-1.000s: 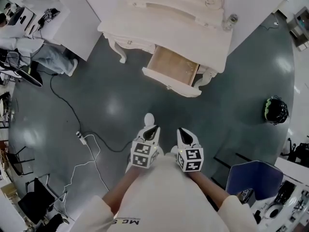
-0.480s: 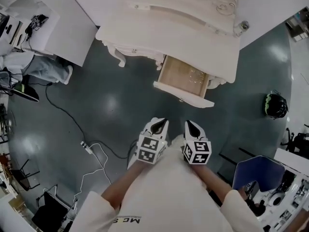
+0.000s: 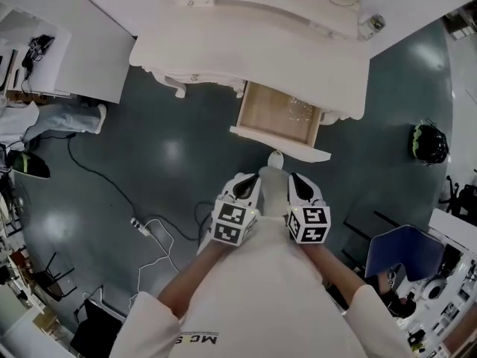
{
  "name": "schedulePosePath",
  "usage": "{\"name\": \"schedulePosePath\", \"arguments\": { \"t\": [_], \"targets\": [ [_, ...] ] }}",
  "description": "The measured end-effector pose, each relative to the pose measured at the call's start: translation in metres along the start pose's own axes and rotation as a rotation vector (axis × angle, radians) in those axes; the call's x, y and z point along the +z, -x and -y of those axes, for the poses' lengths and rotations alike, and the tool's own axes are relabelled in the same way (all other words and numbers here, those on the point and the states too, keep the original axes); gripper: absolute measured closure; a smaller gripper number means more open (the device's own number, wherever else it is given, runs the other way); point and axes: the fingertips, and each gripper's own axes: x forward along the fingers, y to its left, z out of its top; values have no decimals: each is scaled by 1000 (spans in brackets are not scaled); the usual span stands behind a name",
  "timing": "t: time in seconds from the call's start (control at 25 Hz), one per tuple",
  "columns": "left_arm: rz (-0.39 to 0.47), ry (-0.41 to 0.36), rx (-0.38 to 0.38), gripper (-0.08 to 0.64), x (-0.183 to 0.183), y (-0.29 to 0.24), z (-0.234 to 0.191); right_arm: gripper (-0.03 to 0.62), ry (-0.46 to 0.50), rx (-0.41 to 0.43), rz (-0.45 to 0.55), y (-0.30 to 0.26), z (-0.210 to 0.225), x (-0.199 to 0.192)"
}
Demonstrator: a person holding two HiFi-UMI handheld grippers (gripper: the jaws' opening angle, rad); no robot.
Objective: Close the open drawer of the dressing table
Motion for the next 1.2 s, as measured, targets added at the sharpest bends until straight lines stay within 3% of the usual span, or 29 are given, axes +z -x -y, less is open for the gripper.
{"name": "schedulePosePath", "arguments": {
  "t": [0.44, 0.8, 1.2],
  "targets": [
    [-51, -18, 42, 549, 6, -51, -6, 591, 9, 37, -74, -36, 43, -4],
    [-106, -32, 31, 548, -21, -86, -6, 589, 4, 43, -89, -57, 45, -22],
    [-156, -111, 46, 548, -47, -114, -23, 589, -47, 27, -98, -79, 53, -45]
  ]
}}
